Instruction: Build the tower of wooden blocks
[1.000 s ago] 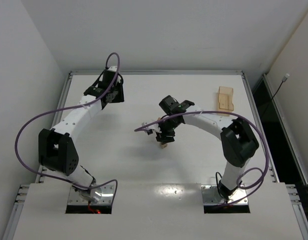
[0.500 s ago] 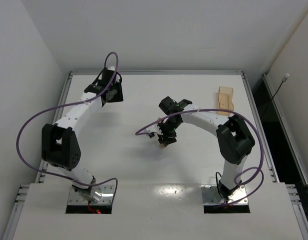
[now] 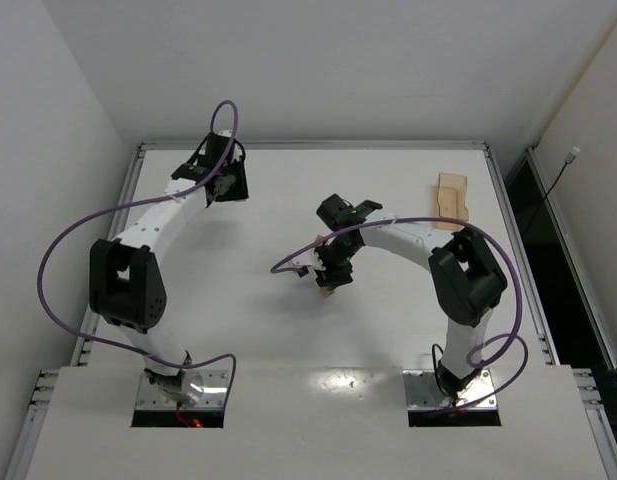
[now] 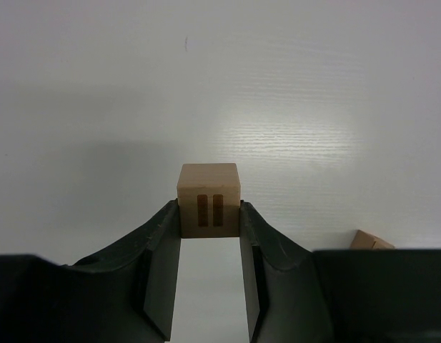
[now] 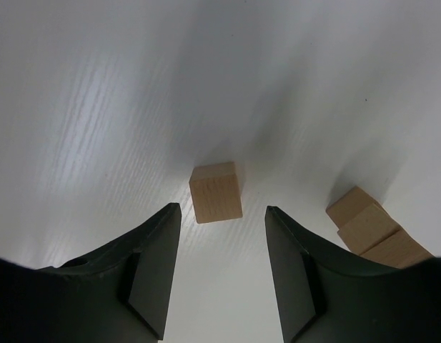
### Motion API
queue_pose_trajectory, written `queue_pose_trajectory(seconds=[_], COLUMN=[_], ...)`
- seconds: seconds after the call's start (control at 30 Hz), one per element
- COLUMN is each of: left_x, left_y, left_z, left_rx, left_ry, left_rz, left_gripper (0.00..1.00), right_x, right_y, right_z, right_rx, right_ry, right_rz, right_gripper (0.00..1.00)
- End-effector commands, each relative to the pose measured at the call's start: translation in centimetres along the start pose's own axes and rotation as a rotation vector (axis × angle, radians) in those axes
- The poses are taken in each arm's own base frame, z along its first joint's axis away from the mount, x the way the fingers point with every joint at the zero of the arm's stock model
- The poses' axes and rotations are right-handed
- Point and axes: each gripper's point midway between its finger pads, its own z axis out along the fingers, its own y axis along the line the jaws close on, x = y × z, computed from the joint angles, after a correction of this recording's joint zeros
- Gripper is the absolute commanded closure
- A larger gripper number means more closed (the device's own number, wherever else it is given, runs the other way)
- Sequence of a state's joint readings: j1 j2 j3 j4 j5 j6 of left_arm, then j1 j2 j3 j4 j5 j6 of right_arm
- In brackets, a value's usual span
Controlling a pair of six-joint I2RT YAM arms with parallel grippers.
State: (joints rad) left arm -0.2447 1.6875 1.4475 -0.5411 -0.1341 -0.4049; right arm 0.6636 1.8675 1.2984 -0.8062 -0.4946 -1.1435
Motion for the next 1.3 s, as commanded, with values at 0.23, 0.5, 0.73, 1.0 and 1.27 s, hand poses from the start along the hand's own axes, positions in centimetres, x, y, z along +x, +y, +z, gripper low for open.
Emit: queue_pose_trajectory(seconds=[0.23, 0.5, 0.73, 1.0, 1.27], left_x=[-2.2, -1.7, -2.0, -1.8, -1.7], left_y=[-0.1, 0.0, 0.4, 0.4, 0.8], left_z=[0.4, 1.3, 1.9, 2.2, 2.8], left_rx=[0.018, 0.01, 0.011, 0.009, -0.001], left_ry=[-0.034, -0.008, 0.004, 0.013, 0.02], left_rz=[-0.034, -0.03, -0.042, -0.041, -0.047], left_gripper=[1.0, 1.0, 1.0, 1.0, 1.0], right_x=[0.2, 0.5, 0.8, 1.4, 1.5], right_y=[-0.5, 0.1, 0.3, 0.5, 0.2], right_z=[0.6, 1.2, 1.8, 2.2, 2.5], right_rx=[0.004, -0.013, -0.019, -0.022, -0.01], right_ry=[0.024, 0.054, 0.092, 0.125, 0.141], right_rz=[-0.028, -0.035, -0.049, -0.044, -0.048], right_gripper=[0.53, 0.53, 0.53, 0.53, 0.53])
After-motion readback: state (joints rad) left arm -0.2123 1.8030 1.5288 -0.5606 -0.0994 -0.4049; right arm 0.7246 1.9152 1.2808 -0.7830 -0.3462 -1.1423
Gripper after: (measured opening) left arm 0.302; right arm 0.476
